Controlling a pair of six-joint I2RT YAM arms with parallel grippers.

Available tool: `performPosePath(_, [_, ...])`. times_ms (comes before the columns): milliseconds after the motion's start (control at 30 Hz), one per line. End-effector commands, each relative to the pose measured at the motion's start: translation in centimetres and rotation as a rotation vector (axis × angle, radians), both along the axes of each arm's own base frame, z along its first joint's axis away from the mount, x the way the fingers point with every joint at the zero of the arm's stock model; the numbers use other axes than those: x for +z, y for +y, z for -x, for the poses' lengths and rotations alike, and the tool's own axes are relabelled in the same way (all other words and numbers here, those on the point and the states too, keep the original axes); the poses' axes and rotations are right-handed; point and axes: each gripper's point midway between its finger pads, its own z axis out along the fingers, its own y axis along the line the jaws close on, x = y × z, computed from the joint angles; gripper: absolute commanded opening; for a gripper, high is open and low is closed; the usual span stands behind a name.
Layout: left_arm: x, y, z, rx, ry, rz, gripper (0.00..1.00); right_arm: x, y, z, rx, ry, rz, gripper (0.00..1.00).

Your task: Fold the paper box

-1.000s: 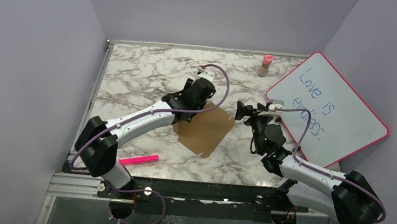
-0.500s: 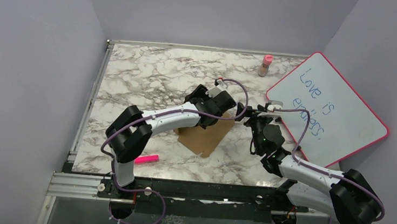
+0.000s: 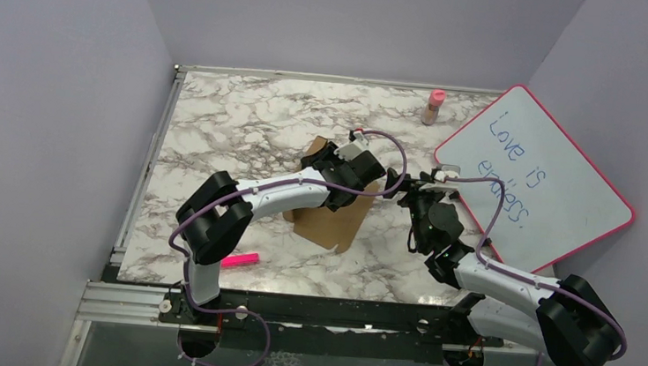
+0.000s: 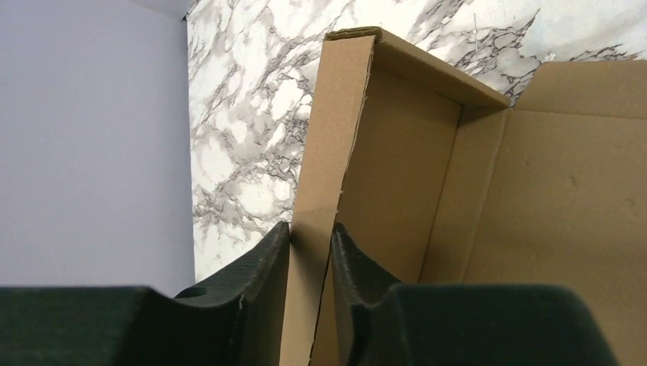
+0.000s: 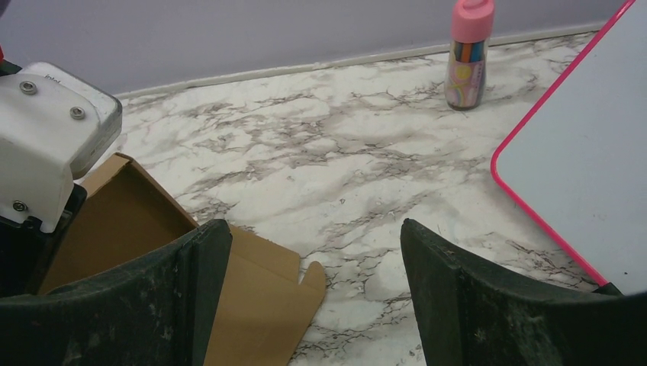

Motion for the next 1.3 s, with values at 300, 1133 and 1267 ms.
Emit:
performPosePath(300, [-0.5,3.5,-0.6,0.072,0.059,0.193,0.21,2.3,-0.1,0.1,0.011,-0.054,-0.028,0.86])
performPosePath(1133, [-8.9,4.4,0.1,0.234,0.187,1.188,0.33,7.6,9.3,-0.2,0.434,0.238,0.19,0.86])
performPosePath(1267, [-9.2,3.2,1.0,0.241,0.179,1.343,0.36,7.6,10.5,-0.6,0.474,0.265,0.216,0.86])
